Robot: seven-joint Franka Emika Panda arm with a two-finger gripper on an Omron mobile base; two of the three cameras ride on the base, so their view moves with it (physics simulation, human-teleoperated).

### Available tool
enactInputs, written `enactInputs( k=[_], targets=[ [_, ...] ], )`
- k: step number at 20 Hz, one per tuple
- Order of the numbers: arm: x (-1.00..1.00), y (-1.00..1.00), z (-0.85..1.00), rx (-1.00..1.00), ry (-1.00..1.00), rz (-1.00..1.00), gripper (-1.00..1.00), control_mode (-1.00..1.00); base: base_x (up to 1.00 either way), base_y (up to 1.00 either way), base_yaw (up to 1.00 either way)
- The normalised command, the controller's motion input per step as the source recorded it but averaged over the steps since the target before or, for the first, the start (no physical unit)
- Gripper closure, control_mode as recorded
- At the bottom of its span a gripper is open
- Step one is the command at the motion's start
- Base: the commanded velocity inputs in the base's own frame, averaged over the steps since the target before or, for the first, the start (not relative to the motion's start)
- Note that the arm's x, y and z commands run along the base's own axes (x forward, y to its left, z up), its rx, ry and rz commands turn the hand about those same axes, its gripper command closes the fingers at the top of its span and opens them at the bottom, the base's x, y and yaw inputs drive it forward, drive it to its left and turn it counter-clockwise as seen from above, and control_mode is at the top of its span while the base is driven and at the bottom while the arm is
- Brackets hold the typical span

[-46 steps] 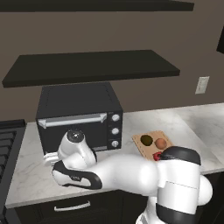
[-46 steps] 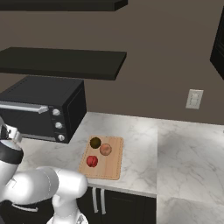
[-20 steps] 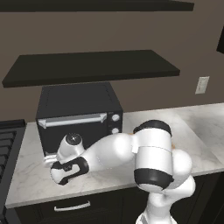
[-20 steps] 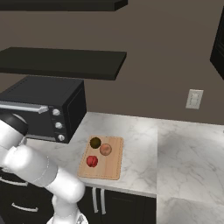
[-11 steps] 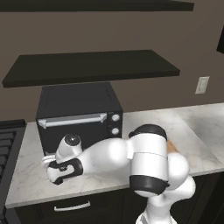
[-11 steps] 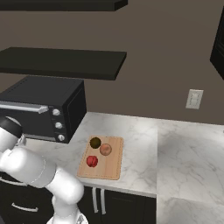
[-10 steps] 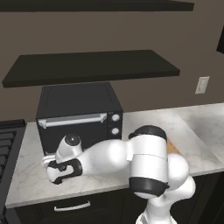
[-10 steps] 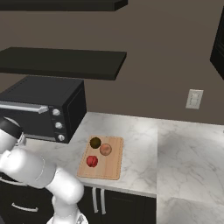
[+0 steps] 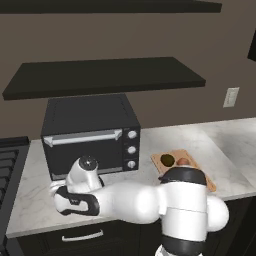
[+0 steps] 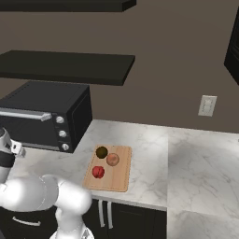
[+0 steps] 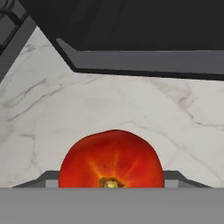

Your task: Place the avocado, onion, tomato, and bell pepper on the cutting board.

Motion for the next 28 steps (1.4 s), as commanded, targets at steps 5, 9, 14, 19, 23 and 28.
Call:
enactInputs(
  k=[5, 9, 14, 19, 23, 28],
  targets=[
    [-0.78, 0.00, 0.57, 0.00, -0.01, 0.00, 1.00, -1.00, 0.00, 0.00, 0.00],
    [-0.78, 0.00, 0.78, 0.00, -0.04, 0.01, 1.00, -1.00, 0.00, 0.00, 0.00],
    [-0.76, 0.00, 0.81, 0.00, -0.04, 0.00, 1.00, -1.00, 0.00, 0.00, 0.00],
    [-0.55, -0.09, 0.76, -0.01, -0.01, 0.00, 1.00, -1.00, 0.00, 0.00, 0.00],
    [0.05, -0.46, 0.57, -0.12, -0.04, 0.00, 1.00, -1.00, 0.00, 0.00, 0.00],
    [-0.06, -0.75, 0.74, -0.13, -0.09, 0.01, 1.00, -1.00, 0.00, 0.00, 0.00]
  ],
)
